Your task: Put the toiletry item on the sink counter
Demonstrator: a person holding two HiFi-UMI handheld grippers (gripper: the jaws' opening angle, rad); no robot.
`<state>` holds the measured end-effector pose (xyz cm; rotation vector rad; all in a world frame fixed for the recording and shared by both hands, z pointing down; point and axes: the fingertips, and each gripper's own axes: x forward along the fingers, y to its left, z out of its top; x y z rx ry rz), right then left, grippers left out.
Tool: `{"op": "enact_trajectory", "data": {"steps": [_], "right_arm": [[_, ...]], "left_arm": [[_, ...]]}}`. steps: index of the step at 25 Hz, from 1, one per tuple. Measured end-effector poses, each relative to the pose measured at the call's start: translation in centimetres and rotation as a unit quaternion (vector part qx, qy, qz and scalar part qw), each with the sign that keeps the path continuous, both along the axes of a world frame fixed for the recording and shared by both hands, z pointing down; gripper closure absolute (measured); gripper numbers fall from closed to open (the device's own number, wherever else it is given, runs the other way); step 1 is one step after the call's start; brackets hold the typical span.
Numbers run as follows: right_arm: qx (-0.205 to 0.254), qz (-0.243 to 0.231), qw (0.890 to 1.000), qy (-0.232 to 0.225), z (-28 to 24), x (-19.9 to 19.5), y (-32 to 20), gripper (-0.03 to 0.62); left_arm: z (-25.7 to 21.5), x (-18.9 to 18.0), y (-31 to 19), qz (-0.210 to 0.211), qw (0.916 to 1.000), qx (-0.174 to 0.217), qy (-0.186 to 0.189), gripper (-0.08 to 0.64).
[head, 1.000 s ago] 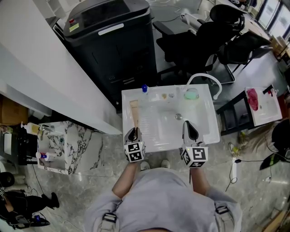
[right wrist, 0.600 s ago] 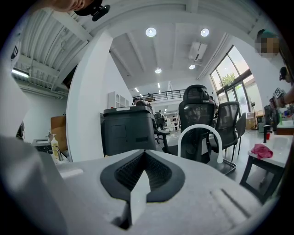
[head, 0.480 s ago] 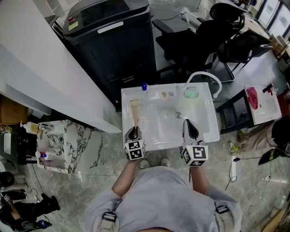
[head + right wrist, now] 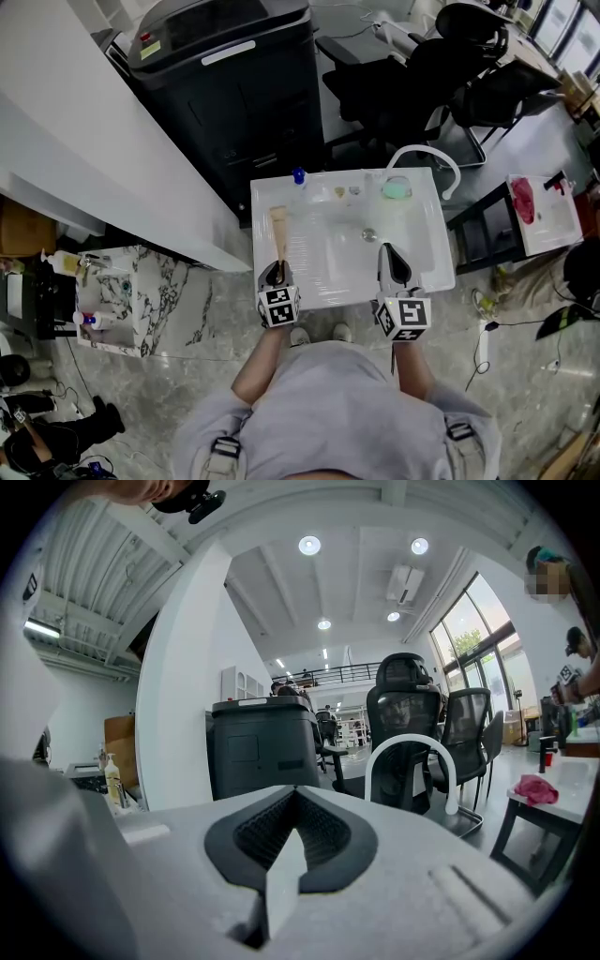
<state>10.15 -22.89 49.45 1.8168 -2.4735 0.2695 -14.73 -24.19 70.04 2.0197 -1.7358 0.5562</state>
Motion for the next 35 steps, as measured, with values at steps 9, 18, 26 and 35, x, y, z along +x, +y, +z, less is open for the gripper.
{"op": "enact_trajectory", "data": {"steps": [9,18,26,35], "right_arm": [[-0.002,0.002,1.000,0.000,0.2,0.1,0.1,0.591],[-0.003,0.008,1.000,0.000,0.2,0.5,0.4,0.591],[-0.003,0.009,1.000,0.000,0.4,0.5,0.5,0.591],[-0.006,0.009,1.000,0.003,0.5,0.8,0.6,0.591]], "left_arm": [[1.3,-0.1,-0.4,0.002,1.0000,-0.003,-0.008,0.520],[2.6,0.0,-0.3,0.004,0.9996,-0.026,-0.011,0.520],[3.0,0.1,-0.6,0.003,0.9993,-0.036,-0.010,0.520],[3.8,0.3,-0.3,0.002,0.9974,-0.071,-0.014,0.520]]}}
